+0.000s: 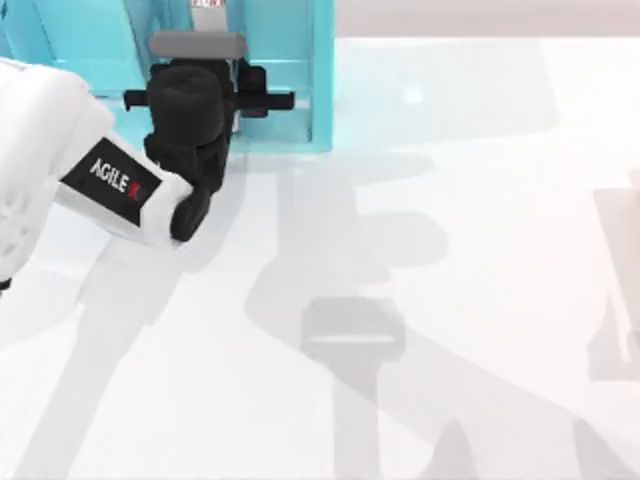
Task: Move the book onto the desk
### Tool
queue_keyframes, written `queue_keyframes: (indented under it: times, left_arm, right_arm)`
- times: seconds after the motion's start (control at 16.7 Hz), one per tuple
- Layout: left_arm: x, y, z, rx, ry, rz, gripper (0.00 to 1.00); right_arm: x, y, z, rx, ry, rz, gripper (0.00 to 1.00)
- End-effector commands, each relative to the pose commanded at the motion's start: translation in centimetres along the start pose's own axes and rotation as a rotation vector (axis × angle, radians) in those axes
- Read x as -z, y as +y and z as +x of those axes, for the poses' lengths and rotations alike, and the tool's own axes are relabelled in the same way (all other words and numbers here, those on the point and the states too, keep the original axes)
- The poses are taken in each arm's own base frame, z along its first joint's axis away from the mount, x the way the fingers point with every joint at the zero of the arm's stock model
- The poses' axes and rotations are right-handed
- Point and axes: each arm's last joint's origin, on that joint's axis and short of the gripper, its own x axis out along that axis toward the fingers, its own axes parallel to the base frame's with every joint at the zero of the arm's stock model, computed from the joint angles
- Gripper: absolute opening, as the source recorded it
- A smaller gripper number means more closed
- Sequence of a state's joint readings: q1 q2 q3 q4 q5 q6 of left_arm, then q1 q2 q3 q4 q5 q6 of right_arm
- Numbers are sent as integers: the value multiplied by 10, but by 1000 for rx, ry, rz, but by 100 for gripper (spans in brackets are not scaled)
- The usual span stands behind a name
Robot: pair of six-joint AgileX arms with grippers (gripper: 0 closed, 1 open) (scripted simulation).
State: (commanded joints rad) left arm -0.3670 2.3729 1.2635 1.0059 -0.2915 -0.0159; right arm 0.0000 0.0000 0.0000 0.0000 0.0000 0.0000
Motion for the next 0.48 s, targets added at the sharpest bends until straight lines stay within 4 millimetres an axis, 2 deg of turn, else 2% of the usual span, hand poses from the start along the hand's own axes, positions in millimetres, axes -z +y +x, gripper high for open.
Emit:
queue_keyframes:
  times: [0.48]
  left_arm:
    - [0, 0, 0, 0, 0, 0, 0]
  right_arm:
    - [0, 0, 0, 0, 0, 0, 100]
